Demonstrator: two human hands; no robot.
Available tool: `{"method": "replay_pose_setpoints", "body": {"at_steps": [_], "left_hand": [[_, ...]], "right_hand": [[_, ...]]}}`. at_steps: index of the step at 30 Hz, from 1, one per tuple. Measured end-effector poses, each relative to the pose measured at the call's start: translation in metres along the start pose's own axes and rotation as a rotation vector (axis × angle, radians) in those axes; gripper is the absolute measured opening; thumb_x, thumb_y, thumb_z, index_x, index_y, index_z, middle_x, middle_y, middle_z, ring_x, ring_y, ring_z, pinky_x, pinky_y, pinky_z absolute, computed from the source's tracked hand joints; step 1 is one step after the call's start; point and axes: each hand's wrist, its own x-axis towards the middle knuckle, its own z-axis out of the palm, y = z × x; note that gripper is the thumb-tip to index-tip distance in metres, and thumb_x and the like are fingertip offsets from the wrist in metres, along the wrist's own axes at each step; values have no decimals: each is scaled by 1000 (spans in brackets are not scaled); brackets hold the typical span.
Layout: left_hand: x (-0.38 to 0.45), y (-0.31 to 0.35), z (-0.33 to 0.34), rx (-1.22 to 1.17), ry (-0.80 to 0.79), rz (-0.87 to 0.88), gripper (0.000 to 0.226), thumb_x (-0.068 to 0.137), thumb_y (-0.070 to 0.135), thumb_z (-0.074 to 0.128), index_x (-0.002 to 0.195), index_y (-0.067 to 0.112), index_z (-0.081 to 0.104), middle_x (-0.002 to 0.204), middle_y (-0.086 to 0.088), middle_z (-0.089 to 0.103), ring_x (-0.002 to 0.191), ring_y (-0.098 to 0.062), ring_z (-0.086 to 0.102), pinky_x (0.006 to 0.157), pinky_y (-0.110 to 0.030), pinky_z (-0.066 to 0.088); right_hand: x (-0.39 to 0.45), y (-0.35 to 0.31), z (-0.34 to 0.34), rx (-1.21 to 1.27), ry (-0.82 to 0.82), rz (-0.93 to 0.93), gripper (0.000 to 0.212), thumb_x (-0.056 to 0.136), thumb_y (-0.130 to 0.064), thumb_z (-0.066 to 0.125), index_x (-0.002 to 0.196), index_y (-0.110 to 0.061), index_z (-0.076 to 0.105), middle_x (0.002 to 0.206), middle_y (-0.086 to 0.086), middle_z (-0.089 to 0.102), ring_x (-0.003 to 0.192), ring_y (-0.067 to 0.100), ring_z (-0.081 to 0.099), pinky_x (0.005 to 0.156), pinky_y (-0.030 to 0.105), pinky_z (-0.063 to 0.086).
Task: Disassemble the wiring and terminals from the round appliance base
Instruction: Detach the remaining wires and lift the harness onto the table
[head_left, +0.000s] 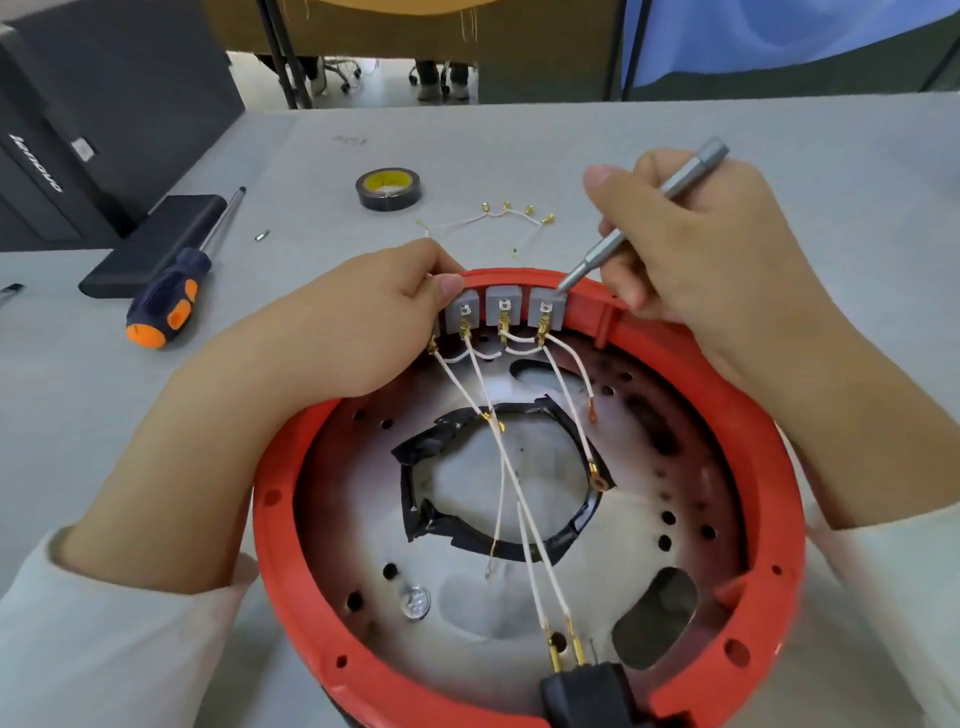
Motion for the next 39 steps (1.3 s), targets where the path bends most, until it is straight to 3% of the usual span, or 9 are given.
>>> {"method": "replay_pose_setpoints", "body": {"at_steps": [3, 7, 9, 18, 25, 29, 33, 36, 39], "left_hand": [[-3, 1, 4, 68, 65, 72, 22, 100, 30, 33, 108, 29, 54, 86, 14, 51, 80, -8, 46, 63, -20, 28], [-5, 3, 3, 108, 100, 225, 29, 99, 22, 38, 123, 25, 54, 105, 13, 52, 85, 12, 34, 72, 4, 25], [-5, 2, 2, 109, 102, 241, 30, 99, 22, 39, 124, 25, 55, 108, 12, 57, 86, 12, 35, 74, 7, 24], [-4, 1, 3, 103, 100, 215, 30, 100, 25, 37, 124, 29, 54, 101, 16, 53, 83, 9, 37, 71, -3, 30], [-5, 3, 2, 104, 115, 205, 28, 100, 24, 38, 121, 29, 56, 94, 18, 54, 78, 7, 39, 70, 7, 26], [-5, 4, 2, 97, 125, 140, 24, 100, 26, 39, 115, 33, 56, 76, 23, 50, 71, 11, 49, 64, 2, 32], [-6, 3, 0, 117, 147, 73, 21, 100, 28, 38, 112, 31, 54, 73, 13, 52, 68, -1, 48, 58, -11, 32], [-7, 4, 0, 120, 144, 69, 20, 99, 29, 38, 111, 29, 54, 75, 10, 56, 70, -4, 51, 59, -15, 35], [-8, 4, 2, 128, 118, 105, 22, 98, 34, 39, 114, 28, 53, 89, 11, 59, 80, -10, 52, 64, -27, 33]], "right_hand": [[1, 1, -1, 44, 52, 25, 44, 90, -23, 61, 53, -17, 39, 35, 1, 42, 32, 13, 31, 35, 12, 26], [0, -1, -2, 69, 81, 67, 46, 91, -20, 60, 51, -14, 37, 35, 2, 41, 28, 7, 31, 32, 11, 27], [0, -2, -1, 66, 80, 87, 45, 91, -17, 57, 50, -14, 38, 35, 3, 41, 28, 6, 31, 32, 11, 28], [1, -4, -3, 97, 58, 127, 40, 96, -21, 51, 58, -12, 42, 35, 2, 38, 28, 8, 27, 34, 13, 24], [-1, -6, 0, 87, 32, 109, 40, 94, -21, 56, 58, -12, 43, 35, 1, 40, 26, 5, 31, 33, 11, 29], [-2, -9, -1, 15, -20, 98, 39, 93, -23, 59, 59, -13, 44, 39, 3, 46, 28, 5, 33, 35, 11, 30], [-2, -15, -4, -122, -40, 62, 38, 90, -26, 64, 59, -13, 45, 42, 4, 55, 28, 6, 36, 35, 13, 30], [-3, -12, -3, -206, 9, -12, 38, 86, -28, 67, 55, -17, 47, 44, 2, 59, 31, 11, 36, 37, 15, 30], [-4, -5, 1, -248, 38, -31, 34, 83, -22, 67, 55, -17, 48, 43, 1, 58, 35, 12, 40, 39, 16, 33]]}}
